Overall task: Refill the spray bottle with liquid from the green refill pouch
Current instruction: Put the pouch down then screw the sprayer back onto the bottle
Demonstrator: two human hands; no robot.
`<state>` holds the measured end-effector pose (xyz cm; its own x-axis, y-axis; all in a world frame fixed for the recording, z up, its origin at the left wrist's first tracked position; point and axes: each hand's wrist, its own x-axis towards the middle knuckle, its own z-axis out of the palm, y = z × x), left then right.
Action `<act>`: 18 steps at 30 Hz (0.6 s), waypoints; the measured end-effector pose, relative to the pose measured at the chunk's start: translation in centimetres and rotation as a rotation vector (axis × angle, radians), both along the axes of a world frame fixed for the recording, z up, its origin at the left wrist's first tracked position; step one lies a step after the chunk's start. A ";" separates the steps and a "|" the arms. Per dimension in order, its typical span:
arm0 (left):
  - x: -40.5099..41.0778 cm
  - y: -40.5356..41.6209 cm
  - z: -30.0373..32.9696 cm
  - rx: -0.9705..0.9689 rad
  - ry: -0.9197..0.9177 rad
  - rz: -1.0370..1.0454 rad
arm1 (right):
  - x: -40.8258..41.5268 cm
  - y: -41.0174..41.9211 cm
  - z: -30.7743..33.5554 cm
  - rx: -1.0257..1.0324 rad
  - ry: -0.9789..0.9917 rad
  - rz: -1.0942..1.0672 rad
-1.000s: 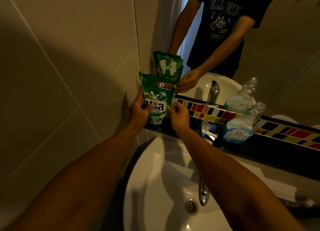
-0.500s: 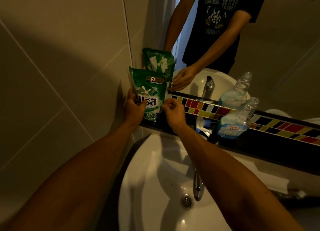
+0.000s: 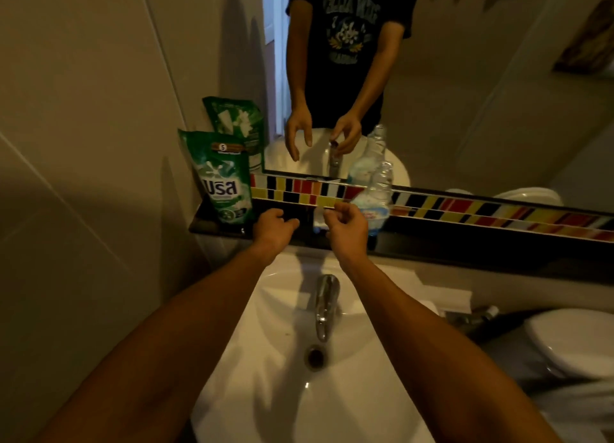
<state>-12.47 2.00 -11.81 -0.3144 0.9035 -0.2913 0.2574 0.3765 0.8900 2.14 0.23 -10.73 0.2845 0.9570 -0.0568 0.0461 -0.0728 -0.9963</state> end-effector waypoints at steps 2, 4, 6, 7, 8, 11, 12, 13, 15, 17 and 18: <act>2.0 0.1 -0.1 0.017 0.023 -0.070 | 2.4 -0.7 0.3 -0.011 -0.019 -0.049; 3.9 0.2 -0.2 0.035 0.028 -0.120 | 4.9 -1.2 0.5 -0.013 -0.027 -0.086; 5.3 0.3 -0.1 0.049 0.057 -0.157 | 7.0 -1.6 1.0 0.001 -0.010 -0.119; 5.9 0.4 -0.1 0.050 0.073 -0.164 | 7.9 -1.5 1.2 0.010 -0.014 -0.135; 6.5 0.5 0.0 0.060 0.088 -0.172 | 8.7 -1.4 1.5 0.018 -0.025 -0.141; 7.6 1.5 -0.7 0.053 0.120 -0.150 | 10.6 0.0 2.3 0.041 -0.088 -0.101; 7.9 1.9 -0.9 0.050 0.136 -0.136 | 11.0 0.6 2.6 0.038 -0.107 -0.073; 8.0 2.3 -1.1 0.046 0.145 -0.122 | 11.4 1.2 2.9 0.034 -0.114 -0.043; 8.3 3.1 -1.6 0.042 0.158 -0.098 | 12.2 2.4 3.4 0.038 -0.116 0.027; 8.5 3.9 -2.1 0.026 0.172 -0.084 | 12.9 3.5 3.7 0.054 -0.120 0.117; 8.5 4.4 -2.5 0.015 0.178 -0.077 | 13.2 4.1 3.7 0.061 -0.117 0.162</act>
<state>-3.92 6.40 -14.30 -0.2892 0.9308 -0.2234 0.4389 0.3363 0.8332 15.39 4.32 -7.03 0.1275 0.9915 0.0267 0.1680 0.0050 -0.9858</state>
